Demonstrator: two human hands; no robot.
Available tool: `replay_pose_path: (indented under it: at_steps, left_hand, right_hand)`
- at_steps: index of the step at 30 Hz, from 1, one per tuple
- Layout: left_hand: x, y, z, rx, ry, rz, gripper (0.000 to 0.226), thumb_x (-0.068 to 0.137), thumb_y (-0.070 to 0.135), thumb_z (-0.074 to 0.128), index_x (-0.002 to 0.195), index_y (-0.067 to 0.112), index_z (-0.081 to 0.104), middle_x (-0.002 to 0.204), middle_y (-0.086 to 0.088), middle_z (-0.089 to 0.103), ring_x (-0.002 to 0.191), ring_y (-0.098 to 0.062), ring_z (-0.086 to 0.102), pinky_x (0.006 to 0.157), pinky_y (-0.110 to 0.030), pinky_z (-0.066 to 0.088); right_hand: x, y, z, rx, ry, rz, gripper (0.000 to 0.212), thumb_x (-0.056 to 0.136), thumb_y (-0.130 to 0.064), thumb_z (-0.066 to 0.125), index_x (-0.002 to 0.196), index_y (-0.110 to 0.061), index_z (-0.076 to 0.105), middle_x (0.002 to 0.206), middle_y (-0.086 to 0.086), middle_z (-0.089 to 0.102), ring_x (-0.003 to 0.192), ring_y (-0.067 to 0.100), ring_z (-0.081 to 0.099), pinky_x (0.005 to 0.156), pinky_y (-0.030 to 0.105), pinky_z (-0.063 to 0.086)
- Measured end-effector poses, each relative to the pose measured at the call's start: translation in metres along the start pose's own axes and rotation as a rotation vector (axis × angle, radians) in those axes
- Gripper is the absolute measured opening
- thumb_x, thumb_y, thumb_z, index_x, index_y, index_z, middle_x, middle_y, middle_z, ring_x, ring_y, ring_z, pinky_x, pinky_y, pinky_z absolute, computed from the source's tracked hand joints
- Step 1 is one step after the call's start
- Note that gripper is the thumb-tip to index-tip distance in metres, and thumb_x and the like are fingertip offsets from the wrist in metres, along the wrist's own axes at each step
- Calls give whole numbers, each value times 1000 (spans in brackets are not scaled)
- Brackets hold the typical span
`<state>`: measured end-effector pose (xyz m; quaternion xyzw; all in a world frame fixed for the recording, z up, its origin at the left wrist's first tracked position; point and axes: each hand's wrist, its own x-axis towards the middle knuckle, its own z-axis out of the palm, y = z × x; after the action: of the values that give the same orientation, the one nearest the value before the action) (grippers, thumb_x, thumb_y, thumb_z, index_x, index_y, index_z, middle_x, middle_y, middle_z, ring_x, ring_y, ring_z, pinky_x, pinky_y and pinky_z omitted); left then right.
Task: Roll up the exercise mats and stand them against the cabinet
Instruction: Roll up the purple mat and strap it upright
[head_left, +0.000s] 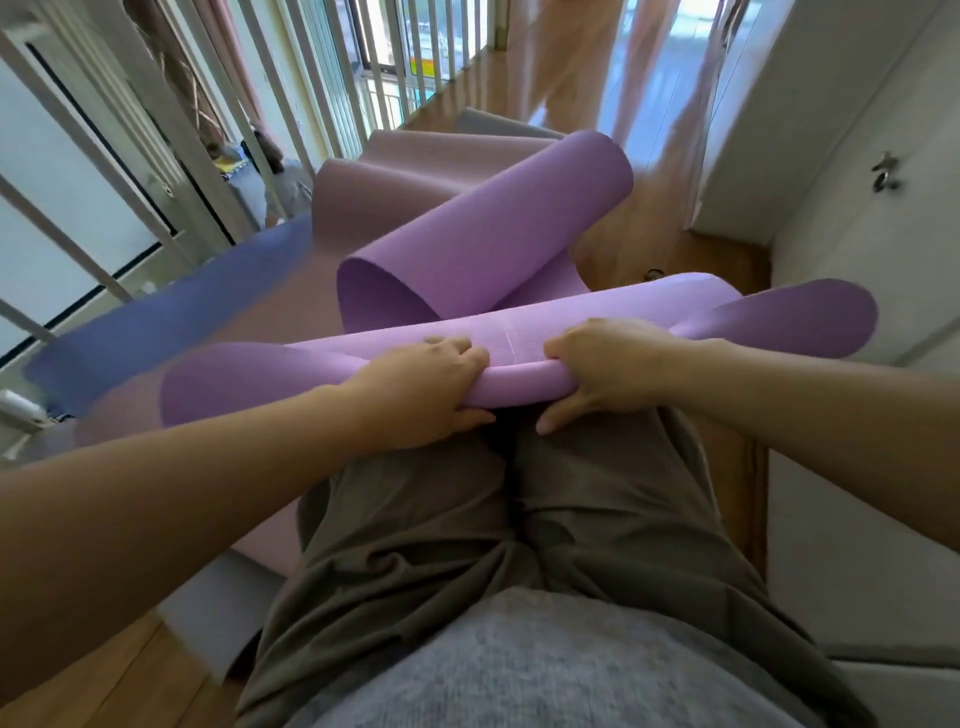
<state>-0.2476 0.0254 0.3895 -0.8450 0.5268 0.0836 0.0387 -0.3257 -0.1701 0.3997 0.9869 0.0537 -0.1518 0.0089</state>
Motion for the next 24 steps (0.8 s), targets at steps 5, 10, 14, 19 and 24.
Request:
replay_pose_path:
  at_steps: [5, 10, 14, 19, 24]
  left_hand:
    - [-4, -8, 7, 232, 452, 115, 23, 76, 21, 76, 86, 8, 59, 79, -12, 63, 64, -30, 60, 59, -35, 48]
    - [-4, -2, 41, 197, 348, 94, 37, 79, 47, 63, 84, 10, 60, 80, -12, 60, 64, -32, 60, 59, -37, 48]
    - [-15, 10, 52, 64, 336, 50, 45, 92, 48, 33, 95, 15, 63, 87, -8, 61, 72, -30, 59, 64, -38, 49]
    - [-27, 12, 60, 8, 420, 89, 37, 89, 41, 40, 96, 14, 63, 86, -7, 62, 70, -28, 61, 63, -35, 50]
    - [-39, 10, 64, -222, 413, 57, 37, 90, 44, 44, 99, 16, 66, 92, 0, 64, 81, -21, 62, 71, -27, 45]
  right_hand:
    - [-11, 2, 9, 83, 286, -70, 64, 66, -76, 53, 94, -20, 41, 92, -7, 45, 79, 14, 41, 68, 27, 31]
    - [-11, 3, 51, 180, 417, -120, 60, 76, -72, 49, 92, -14, 50, 90, 2, 56, 75, 13, 39, 67, 26, 32]
    - [-21, 2, 71, 372, 377, -94, 42, 78, -49, 71, 95, -17, 50, 93, -5, 53, 77, 9, 43, 69, 21, 41]
    - [-30, 17, 71, 392, 415, -199, 36, 77, -41, 76, 94, -14, 60, 92, -1, 61, 77, 7, 48, 68, 9, 39]
    - [-40, 9, 91, 391, 625, -183, 40, 83, -53, 58, 81, -13, 64, 81, 0, 63, 72, 11, 51, 61, 24, 49]
